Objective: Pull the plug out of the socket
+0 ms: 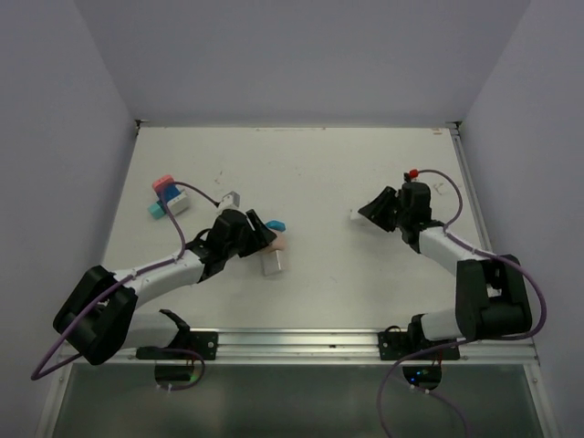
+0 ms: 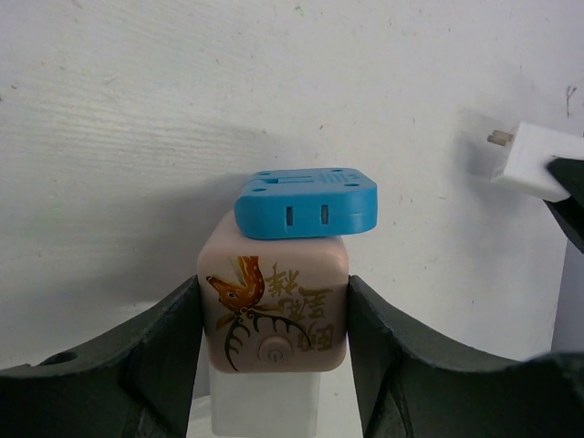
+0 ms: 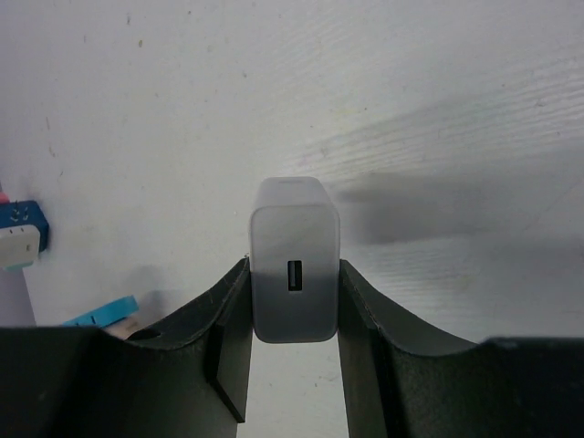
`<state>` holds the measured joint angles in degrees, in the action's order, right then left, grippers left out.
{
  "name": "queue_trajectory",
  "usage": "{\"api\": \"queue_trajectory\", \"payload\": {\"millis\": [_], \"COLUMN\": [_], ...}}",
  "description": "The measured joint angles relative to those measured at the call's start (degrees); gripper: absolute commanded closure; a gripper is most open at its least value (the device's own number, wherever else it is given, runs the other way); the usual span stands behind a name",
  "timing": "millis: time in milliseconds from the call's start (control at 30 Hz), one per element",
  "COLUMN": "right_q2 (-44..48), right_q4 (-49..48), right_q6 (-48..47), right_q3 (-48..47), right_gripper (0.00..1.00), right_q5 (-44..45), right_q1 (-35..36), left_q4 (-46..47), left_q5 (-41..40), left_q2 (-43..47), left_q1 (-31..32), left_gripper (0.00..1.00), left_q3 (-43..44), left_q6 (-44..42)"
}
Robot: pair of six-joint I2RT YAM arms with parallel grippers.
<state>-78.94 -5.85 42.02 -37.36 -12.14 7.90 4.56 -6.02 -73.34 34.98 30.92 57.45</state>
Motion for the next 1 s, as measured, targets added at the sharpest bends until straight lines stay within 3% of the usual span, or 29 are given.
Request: {"api": "queue_trajectory", "payload": {"millis": [100, 167, 367, 500, 800, 1000], "right_q2": [-4.0, -7.1, -11.6, -11.1, 5.1, 15.2], "right_q4": [-3.2, -5.7, -10.7, -9.5, -1.9, -0.6], "right_q6": [0.2, 0.5, 1.0, -0.6, -6.5, -6.8], "right_q3": [0.4, 0.4, 0.4, 0.4, 3.3, 6.9], "right_gripper": [1.00, 0.94, 0.38, 0.15, 0.08, 0.08], "right_q5": [-2.4, -4.2, -7.5, -7.2, -5.7, -3.1], "right_q1": [-1.8, -2.6, -3.8, -4.2, -2.8, 11.0], "left_q4": [0.6, 0.9, 1.2, 1.6, 4.6, 9.6], "left_q5": [1.6, 2.4, 4.2, 4.6, 6.3, 8.3], "left_q2": [0.0, 0.0, 0.0, 0.0, 0.0, -0.6], "left_q1": [-0.1, -0.1, -0.7, -1.2, -1.6, -2.3], "left_gripper": [1.00, 1.00, 1.00, 1.00, 1.00, 1.00], "left_q3": [0.0, 0.0, 0.0, 0.0, -1.6, -5.8], "left_q6": [-1.1, -1.7, -2.9, -3.0, -2.8, 0.1]}}
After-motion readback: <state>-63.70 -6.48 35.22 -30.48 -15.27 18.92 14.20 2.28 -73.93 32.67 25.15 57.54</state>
